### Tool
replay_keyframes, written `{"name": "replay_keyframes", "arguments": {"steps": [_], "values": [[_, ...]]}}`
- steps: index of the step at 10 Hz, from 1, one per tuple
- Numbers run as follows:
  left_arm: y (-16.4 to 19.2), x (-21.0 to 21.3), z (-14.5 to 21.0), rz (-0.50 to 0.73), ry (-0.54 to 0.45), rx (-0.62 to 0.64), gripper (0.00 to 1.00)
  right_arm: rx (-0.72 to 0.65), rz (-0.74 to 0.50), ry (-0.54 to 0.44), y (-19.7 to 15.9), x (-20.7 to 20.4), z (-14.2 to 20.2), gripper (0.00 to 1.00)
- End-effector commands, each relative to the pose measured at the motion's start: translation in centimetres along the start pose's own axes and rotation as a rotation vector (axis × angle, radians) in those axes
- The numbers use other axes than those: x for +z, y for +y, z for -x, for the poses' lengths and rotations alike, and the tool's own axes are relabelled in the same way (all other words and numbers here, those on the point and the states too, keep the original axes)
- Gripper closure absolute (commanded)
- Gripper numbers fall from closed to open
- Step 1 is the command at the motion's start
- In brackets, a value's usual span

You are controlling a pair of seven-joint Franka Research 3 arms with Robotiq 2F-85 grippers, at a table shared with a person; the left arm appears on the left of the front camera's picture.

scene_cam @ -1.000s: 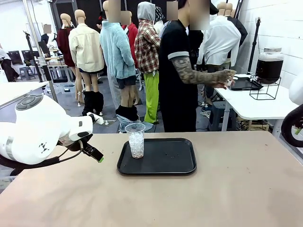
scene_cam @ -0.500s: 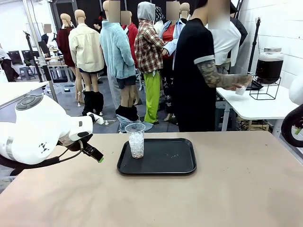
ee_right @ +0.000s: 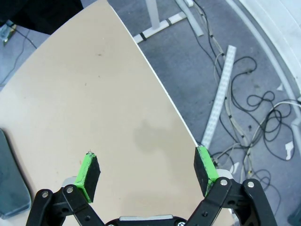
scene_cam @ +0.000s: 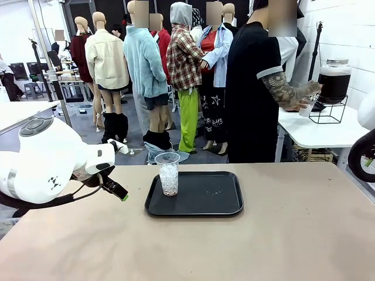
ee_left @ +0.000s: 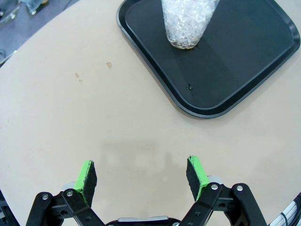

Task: Pour the drink into the iced cup.
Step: Pick up the iced cup indicated by the human and present it to them.

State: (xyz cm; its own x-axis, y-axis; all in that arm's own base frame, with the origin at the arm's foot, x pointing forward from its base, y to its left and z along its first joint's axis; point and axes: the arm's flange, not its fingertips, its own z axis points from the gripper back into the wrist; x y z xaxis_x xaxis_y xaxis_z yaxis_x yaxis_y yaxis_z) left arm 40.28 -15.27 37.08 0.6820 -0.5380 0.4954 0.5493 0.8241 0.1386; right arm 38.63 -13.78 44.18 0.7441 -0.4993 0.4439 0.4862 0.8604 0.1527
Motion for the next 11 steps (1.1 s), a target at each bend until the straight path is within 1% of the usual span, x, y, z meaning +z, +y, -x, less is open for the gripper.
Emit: {"name": "replay_keyframes", "arguments": {"steps": [1, 11], "values": [[0.16, 0.07, 0.08, 0.000, -0.001, 0.004, 0.00, 0.004, 0.004, -0.012, -0.02, -0.13, -0.15, 0.00], [0.16, 0.07, 0.08, 0.000, -0.001, 0.004, 0.00, 0.004, 0.004, -0.012, -0.02, -0.13, -0.15, 0.00]]}}
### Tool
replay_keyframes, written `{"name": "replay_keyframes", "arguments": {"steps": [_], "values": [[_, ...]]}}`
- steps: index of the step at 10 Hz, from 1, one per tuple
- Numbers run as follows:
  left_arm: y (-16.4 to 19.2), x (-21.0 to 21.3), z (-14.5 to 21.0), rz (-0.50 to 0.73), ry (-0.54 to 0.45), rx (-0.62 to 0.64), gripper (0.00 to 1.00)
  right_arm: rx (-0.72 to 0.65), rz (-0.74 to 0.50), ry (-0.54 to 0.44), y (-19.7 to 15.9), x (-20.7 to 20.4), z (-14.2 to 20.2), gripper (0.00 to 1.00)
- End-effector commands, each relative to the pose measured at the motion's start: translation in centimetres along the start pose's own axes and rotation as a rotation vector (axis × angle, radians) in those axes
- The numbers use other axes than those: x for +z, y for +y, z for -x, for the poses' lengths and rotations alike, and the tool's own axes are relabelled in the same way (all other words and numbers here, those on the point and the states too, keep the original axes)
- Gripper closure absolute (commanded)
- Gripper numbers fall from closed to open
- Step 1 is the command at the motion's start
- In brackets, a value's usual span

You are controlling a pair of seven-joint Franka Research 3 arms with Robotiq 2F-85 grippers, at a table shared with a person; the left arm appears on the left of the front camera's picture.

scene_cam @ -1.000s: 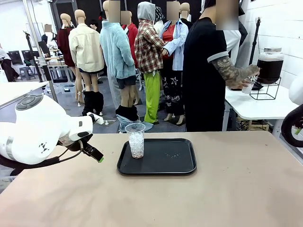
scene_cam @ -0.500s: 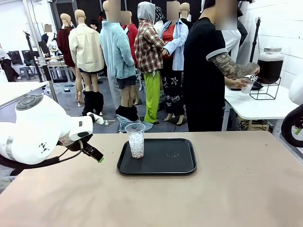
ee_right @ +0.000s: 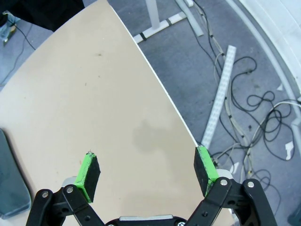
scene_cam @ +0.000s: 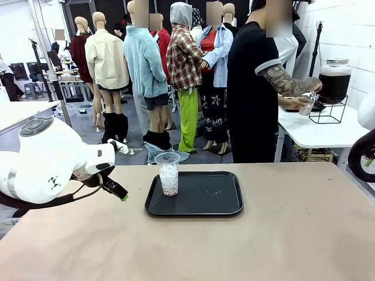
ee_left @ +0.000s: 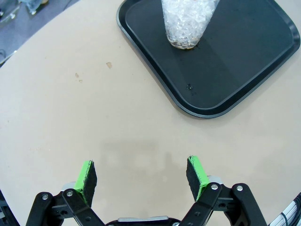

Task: Pour the drink into the iced cup.
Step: Pick up the iced cup indicated by the human and present it to them.

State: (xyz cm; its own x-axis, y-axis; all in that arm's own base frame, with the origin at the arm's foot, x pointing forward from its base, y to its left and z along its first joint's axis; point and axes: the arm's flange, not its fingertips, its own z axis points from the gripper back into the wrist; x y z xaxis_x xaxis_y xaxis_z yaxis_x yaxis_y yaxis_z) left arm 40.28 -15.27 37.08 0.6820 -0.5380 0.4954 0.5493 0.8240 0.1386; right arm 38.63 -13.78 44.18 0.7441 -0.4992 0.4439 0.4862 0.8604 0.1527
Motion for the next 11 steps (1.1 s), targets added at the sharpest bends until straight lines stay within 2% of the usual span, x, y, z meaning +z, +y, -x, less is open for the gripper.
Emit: {"name": "replay_keyframes", "arguments": {"steps": [1, 11], "values": [[0.16, 0.07, 0.08, 0.000, -0.001, 0.004, 0.00, 0.004, 0.004, -0.012, -0.02, -0.13, -0.15, 0.00], [0.16, 0.07, 0.08, 0.000, -0.001, 0.004, 0.00, 0.004, 0.004, -0.012, -0.02, -0.13, -0.15, 0.00]]}}
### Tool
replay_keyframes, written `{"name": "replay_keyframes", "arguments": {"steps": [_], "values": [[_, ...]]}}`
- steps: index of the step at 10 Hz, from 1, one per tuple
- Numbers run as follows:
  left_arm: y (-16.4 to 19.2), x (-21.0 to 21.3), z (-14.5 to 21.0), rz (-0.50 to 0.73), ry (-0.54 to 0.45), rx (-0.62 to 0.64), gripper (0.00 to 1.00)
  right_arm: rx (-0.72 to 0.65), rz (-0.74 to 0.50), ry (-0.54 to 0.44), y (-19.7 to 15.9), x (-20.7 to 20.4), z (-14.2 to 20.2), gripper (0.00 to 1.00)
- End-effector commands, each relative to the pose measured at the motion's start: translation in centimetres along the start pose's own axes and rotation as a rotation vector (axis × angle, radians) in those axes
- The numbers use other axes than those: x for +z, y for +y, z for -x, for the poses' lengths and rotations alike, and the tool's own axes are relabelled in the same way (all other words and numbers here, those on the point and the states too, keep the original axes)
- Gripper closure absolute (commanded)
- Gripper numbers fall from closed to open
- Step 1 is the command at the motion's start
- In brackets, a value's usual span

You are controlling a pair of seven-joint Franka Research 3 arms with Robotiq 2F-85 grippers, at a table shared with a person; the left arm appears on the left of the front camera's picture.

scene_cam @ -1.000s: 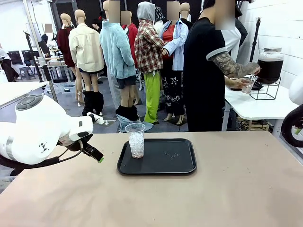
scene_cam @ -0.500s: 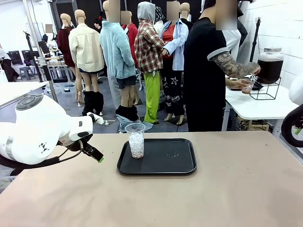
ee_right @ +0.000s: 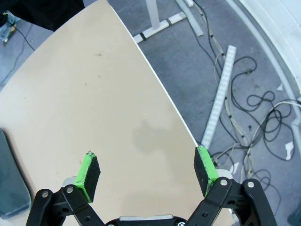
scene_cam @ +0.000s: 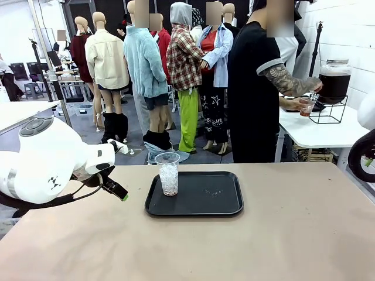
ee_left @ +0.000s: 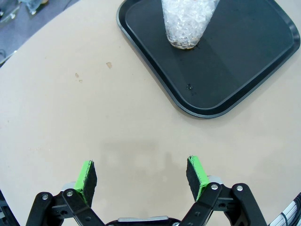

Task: Pour the drink into the iced cup.
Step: Pick up the iced cup indicated by the human and present it to them.

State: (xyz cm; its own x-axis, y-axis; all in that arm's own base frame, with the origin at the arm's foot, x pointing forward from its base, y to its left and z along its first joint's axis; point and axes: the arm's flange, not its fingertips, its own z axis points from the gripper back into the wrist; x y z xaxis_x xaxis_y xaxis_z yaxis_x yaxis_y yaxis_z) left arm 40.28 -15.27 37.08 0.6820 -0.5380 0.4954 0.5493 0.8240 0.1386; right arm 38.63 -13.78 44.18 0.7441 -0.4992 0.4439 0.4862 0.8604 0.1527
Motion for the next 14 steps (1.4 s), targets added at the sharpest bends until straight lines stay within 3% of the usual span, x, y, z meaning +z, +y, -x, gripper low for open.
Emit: {"name": "replay_keyframes", "arguments": {"steps": [1, 14], "values": [[0.16, 0.07, 0.08, 0.000, -0.001, 0.004, 0.00, 0.004, 0.004, -0.012, -0.02, -0.13, -0.15, 0.00], [0.16, 0.07, 0.08, 0.000, -0.001, 0.004, 0.00, 0.004, 0.004, -0.012, -0.02, -0.13, -0.15, 0.00]]}}
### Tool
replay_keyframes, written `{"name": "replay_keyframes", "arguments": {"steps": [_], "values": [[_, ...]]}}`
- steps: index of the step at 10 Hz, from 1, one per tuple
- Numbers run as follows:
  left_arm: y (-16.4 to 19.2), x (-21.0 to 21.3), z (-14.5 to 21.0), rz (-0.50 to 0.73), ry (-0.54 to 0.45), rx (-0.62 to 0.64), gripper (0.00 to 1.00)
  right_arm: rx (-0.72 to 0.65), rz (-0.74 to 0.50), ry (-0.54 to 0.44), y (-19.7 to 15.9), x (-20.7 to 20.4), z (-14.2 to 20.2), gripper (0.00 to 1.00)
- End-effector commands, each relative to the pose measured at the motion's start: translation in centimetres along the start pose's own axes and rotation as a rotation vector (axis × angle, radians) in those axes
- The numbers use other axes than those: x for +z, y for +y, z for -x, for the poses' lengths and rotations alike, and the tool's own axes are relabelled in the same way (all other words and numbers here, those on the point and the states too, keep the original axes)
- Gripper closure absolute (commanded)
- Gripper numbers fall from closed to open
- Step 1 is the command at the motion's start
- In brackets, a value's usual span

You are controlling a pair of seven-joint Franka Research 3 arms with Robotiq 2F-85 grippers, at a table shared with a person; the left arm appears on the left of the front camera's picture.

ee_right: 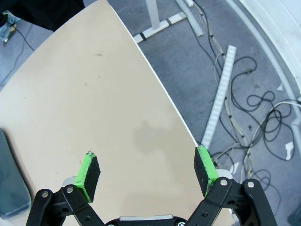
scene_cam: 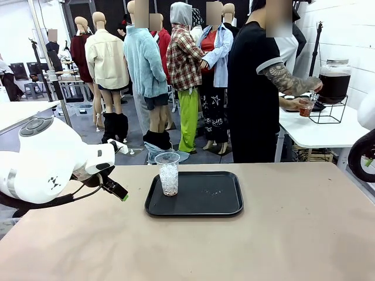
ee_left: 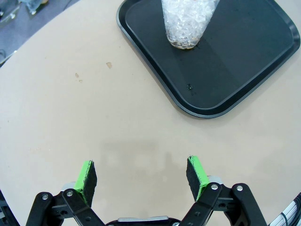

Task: Pour the drink into the iced cup.
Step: Pick up the iced cup indicated by the human and present it to them.

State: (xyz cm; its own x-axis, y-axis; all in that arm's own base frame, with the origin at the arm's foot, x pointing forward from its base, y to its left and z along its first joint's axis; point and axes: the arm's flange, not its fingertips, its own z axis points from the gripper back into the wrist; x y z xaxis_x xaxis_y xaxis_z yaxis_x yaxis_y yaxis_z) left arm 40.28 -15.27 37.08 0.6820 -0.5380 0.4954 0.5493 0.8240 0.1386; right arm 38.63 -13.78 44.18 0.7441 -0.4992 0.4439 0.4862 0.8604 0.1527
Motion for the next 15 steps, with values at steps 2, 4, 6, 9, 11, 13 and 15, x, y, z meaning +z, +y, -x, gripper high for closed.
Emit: {"name": "replay_keyframes", "arguments": {"steps": [2, 4, 6, 9, 11, 13, 15], "values": [[0.16, 0.07, 0.08, 0.000, -0.001, 0.004, 0.00, 0.004, 0.004, -0.012, -0.02, -0.13, -0.15, 0.00], [0.16, 0.07, 0.08, 0.000, -0.001, 0.004, 0.00, 0.004, 0.004, -0.012, -0.02, -0.13, -0.15, 0.00], [0.16, 0.07, 0.08, 0.000, -0.001, 0.004, 0.00, 0.004, 0.004, -0.012, -0.02, -0.13, -0.15, 0.00], [0.16, 0.07, 0.08, 0.000, -0.001, 0.004, 0.00, 0.004, 0.004, -0.012, -0.02, -0.13, -0.15, 0.00], [0.16, 0.07, 0.08, 0.000, -0.001, 0.004, 0.00, 0.004, 0.004, -0.012, -0.02, -0.13, -0.15, 0.00], [0.16, 0.07, 0.08, 0.000, -0.001, 0.004, 0.00, 0.004, 0.004, -0.012, -0.02, -0.13, -0.15, 0.00], [0.16, 0.07, 0.08, 0.000, -0.001, 0.004, 0.00, 0.004, 0.004, -0.012, -0.02, -0.13, -0.15, 0.00]]}}
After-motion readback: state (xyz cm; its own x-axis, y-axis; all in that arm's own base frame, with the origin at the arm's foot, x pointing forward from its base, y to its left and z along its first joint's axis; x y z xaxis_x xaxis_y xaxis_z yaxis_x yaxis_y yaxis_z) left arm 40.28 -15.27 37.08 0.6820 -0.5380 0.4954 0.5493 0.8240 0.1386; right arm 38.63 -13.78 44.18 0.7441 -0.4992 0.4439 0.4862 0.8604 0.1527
